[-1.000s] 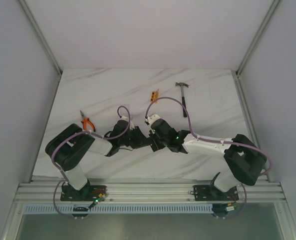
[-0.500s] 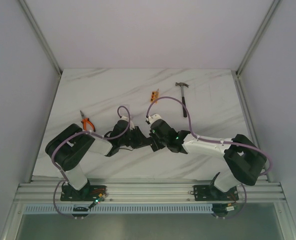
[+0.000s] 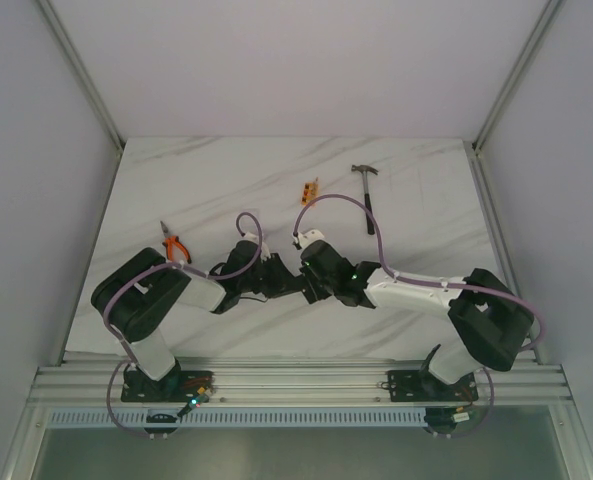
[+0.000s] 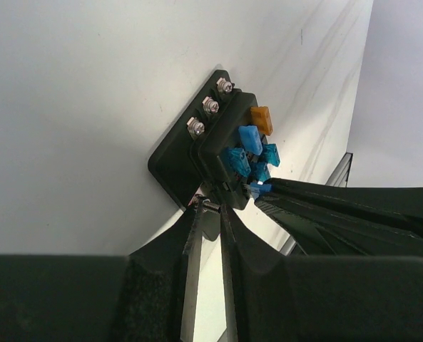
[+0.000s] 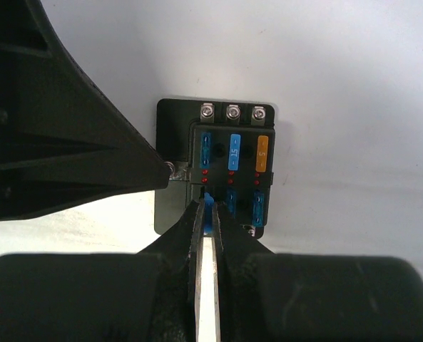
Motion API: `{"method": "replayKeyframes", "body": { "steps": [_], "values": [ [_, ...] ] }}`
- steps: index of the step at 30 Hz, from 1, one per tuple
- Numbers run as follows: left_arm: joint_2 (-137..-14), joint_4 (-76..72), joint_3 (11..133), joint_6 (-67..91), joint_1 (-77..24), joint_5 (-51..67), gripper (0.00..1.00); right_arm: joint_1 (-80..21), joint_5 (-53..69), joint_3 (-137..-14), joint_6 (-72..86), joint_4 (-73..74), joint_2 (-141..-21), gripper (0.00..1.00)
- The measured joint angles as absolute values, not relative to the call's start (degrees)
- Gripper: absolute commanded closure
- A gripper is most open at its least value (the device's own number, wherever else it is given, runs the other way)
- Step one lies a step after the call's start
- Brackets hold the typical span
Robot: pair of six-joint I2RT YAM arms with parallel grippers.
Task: Snap on the fuse box
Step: Install the fuse at the fuse box base.
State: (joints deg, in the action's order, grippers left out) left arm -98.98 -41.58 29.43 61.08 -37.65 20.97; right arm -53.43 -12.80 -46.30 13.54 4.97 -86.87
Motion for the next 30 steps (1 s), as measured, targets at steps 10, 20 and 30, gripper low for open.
{"method": "replayKeyframes", "body": {
  "steps": [10,20,30],
  "values": [
    [-98.98,-41.58,29.43,61.25,-37.85,20.97,0.75,-53.6,-13.39,-46.3,13.52,5.04,-87.24,1.0],
    [-99.24,-41.8,29.43,61.25,-37.85,20.95,0.75,-53.65,-13.58,-46.33,13.06,3.66,-87.79,1.0],
    [-99.37,-42.04,29.43,61.25,-37.85,20.95,0.75,-54.19,-14.22,-46.33,11.97,3.53,-87.81,1.0]
  ]
}}
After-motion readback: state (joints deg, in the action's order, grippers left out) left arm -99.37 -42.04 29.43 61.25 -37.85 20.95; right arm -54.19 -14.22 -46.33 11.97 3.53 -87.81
